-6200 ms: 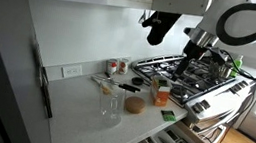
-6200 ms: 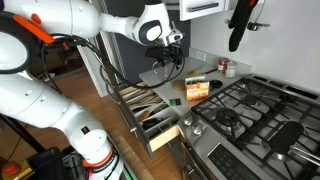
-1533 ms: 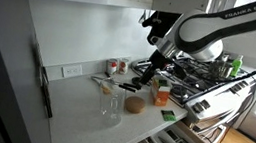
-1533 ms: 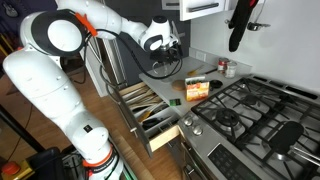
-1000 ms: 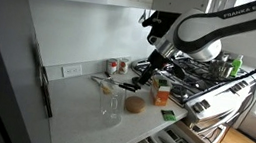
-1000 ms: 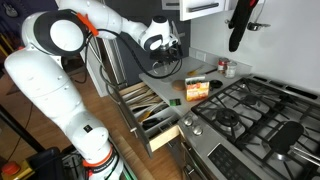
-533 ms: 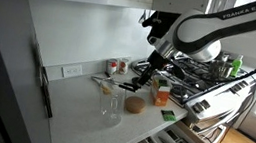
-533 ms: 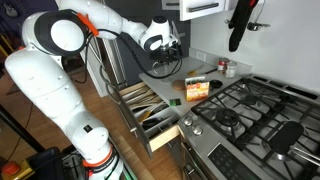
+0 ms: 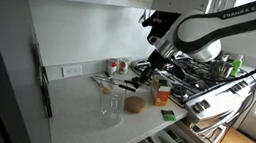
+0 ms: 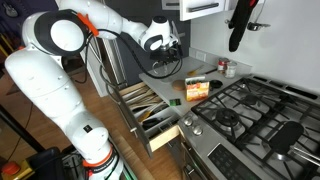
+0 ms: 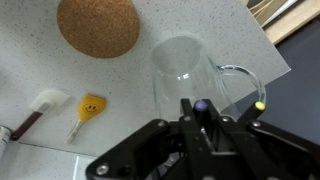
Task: Put one grilling fork into the cupboard and another into the drawer
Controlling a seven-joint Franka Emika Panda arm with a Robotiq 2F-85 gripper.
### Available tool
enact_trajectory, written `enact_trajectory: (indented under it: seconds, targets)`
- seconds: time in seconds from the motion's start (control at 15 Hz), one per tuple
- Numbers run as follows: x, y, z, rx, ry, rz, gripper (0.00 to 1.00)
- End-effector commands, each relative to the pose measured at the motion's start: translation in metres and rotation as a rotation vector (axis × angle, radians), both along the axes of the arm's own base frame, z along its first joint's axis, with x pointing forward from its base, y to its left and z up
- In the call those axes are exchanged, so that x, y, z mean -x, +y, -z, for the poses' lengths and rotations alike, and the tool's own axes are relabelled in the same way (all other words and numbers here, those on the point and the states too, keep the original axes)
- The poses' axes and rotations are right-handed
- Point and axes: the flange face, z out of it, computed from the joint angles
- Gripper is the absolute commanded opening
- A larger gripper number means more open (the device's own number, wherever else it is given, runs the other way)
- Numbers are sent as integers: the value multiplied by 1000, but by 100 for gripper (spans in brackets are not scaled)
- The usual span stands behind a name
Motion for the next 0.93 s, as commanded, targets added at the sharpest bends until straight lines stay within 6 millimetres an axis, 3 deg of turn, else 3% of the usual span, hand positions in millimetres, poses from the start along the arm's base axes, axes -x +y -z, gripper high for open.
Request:
enact_trajectory:
  seconds: [0.0,0.27,0.8,0.87]
  targets:
    - [-1,-2,-1,16,-17,-5,4]
    - [4,-4,-9,18,-45,-10,4]
    - [47,-40,-65,72,-143,54,4]
    - [23,-28,-58,51,-135,25,4]
